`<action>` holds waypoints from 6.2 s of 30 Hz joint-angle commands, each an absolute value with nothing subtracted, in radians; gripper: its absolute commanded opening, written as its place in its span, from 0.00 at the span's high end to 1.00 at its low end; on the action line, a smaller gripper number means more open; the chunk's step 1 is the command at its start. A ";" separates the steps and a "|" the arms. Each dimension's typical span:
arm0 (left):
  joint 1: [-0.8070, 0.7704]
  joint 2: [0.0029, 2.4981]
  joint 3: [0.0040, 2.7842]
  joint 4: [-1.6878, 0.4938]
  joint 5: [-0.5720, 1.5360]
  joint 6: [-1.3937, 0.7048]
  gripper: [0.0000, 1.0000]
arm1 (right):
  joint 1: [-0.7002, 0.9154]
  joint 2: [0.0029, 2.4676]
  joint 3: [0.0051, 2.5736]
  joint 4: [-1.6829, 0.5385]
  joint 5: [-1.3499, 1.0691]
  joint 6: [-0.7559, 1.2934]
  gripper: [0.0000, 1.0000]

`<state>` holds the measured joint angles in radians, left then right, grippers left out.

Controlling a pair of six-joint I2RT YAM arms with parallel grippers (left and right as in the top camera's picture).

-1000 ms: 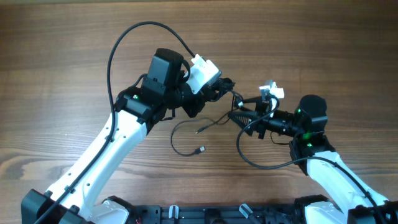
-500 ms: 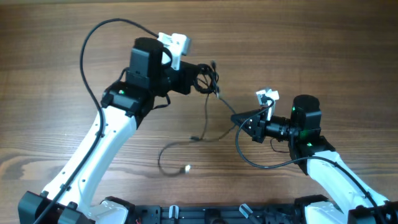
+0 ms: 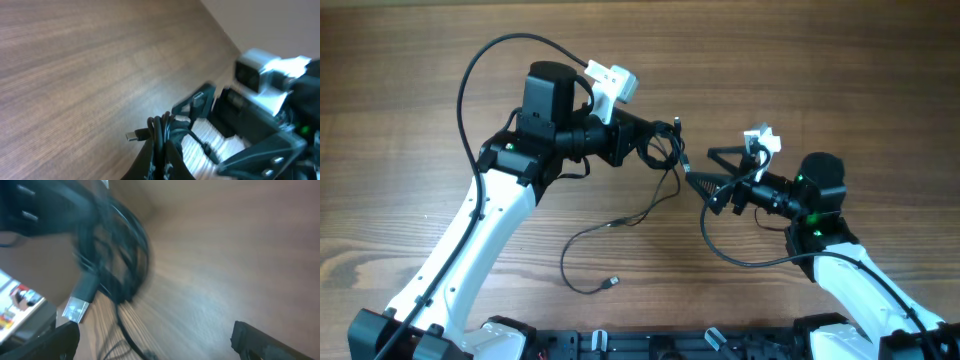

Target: Untangle cables

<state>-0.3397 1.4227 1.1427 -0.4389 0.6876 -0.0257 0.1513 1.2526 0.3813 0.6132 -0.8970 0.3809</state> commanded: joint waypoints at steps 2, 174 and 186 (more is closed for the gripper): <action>-0.334 1.410 1.149 -0.480 0.854 0.120 0.96 | 0.151 1.253 0.385 0.788 -1.053 0.393 0.03; -0.344 1.472 1.145 -0.378 0.667 0.262 0.95 | 0.413 1.252 0.546 0.530 -0.692 0.867 0.96; -0.229 1.472 1.145 -0.258 0.338 -0.070 0.94 | 0.370 1.208 0.723 0.353 -0.354 0.188 0.00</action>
<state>-0.2535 1.4868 1.1419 -0.2573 0.3107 -0.0376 0.3923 1.2560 0.5747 0.4305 -0.4240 0.4393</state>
